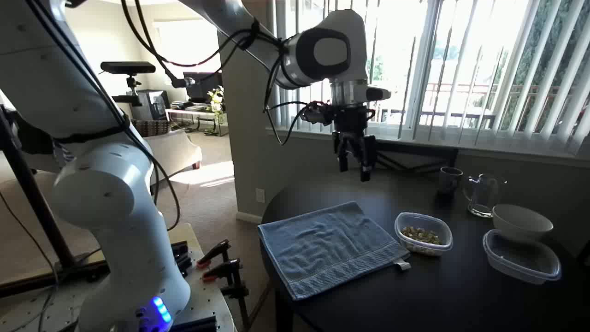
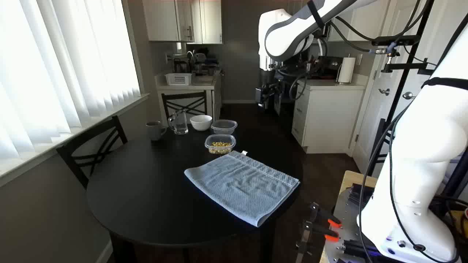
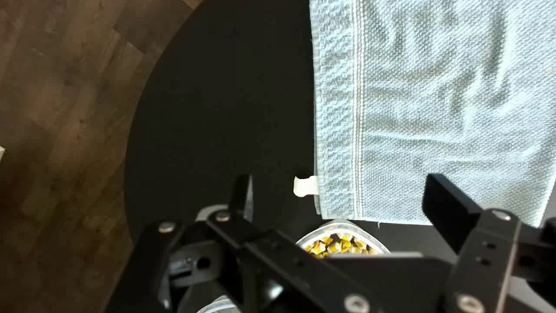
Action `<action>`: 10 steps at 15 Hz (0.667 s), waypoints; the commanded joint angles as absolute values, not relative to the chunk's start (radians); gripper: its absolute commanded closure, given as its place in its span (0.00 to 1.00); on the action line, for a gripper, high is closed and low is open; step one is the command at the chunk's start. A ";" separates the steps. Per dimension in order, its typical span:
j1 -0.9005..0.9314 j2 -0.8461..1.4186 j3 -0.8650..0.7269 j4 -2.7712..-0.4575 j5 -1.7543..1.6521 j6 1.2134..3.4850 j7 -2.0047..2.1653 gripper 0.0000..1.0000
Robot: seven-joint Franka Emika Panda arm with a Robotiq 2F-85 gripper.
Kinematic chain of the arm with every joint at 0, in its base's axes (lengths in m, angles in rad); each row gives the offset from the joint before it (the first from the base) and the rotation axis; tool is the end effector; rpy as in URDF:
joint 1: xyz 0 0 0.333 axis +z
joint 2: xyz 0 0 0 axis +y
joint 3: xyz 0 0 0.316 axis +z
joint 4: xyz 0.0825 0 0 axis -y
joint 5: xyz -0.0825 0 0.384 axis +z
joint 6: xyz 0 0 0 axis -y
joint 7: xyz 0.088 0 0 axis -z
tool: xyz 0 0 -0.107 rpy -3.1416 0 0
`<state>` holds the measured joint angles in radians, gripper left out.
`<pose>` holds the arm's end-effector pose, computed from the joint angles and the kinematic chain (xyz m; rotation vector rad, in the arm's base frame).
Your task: Pick up the clear lunch box containing the yellow substance and pour out the yellow substance onto the blue towel
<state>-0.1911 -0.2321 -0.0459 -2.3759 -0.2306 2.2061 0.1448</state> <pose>0.4550 -0.1182 0.4199 2.9357 -0.3681 0.0804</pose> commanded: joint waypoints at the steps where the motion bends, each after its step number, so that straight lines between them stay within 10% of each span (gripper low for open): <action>1: -0.176 -0.232 -0.061 -2.374 -0.234 2.203 0.147 0.00; 10: -0.182 -0.218 -0.070 -2.355 -0.245 2.204 0.123 0.00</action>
<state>-0.1911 -0.2320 -0.0459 -2.3759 -0.2306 2.2061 0.1448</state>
